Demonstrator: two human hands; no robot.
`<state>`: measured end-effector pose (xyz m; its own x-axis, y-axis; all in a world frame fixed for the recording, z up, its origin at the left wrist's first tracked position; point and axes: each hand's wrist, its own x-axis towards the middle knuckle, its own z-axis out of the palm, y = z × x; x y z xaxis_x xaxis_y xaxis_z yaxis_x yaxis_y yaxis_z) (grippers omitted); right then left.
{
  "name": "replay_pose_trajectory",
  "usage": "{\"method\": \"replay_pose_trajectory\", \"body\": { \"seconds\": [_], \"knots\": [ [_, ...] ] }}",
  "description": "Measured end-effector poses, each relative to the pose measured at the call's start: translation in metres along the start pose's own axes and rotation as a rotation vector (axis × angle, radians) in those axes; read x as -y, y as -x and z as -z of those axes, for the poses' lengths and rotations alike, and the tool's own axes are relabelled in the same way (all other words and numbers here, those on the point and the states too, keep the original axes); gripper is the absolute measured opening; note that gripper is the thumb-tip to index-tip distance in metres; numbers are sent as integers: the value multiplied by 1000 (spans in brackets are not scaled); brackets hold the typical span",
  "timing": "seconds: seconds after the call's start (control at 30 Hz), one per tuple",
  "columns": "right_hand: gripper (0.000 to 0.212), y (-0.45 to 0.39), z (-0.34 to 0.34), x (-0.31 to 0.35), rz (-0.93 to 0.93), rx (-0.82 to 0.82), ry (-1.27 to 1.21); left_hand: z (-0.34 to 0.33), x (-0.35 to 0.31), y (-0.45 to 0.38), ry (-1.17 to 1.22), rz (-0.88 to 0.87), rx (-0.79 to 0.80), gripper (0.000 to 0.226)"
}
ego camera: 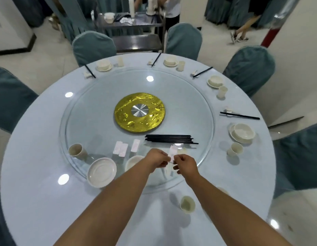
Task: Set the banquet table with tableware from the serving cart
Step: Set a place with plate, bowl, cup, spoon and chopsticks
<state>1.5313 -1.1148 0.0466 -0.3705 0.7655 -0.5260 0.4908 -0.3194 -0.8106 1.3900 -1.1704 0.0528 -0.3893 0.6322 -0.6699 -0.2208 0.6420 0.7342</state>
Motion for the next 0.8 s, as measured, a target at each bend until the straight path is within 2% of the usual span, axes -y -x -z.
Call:
{"method": "replay_pose_trajectory", "body": {
  "seconds": [0.13,0.27,0.4,0.47,0.57,0.63,0.73,0.8],
  "knots": [
    [11,7,38,-31,-72,-76,-75,-45,9,4,-51,10,71,11],
    [10,5,70,-53,-127,-146,-125,-83,5,0,-45,55,124,16],
    [13,-7,117,-80,-161,-229,-100,-120,1,-15,-175,55,63,11],
    [14,-14,139,-90,-190,-246,-128,-130,-1,-24,-374,3,45,15],
    [15,-30,170,-106,-226,-269,-160,-144,-1,-44,-752,-126,13,35],
    [14,-41,186,-116,-246,-272,-127,-152,2,-57,-920,-158,24,39],
    [10,-57,203,-129,-280,-257,-52,-166,2,-78,-1100,-205,69,27],
    [11,-70,211,-137,-292,-228,25,-178,3,-92,-1217,-242,134,41]
  ]
}}
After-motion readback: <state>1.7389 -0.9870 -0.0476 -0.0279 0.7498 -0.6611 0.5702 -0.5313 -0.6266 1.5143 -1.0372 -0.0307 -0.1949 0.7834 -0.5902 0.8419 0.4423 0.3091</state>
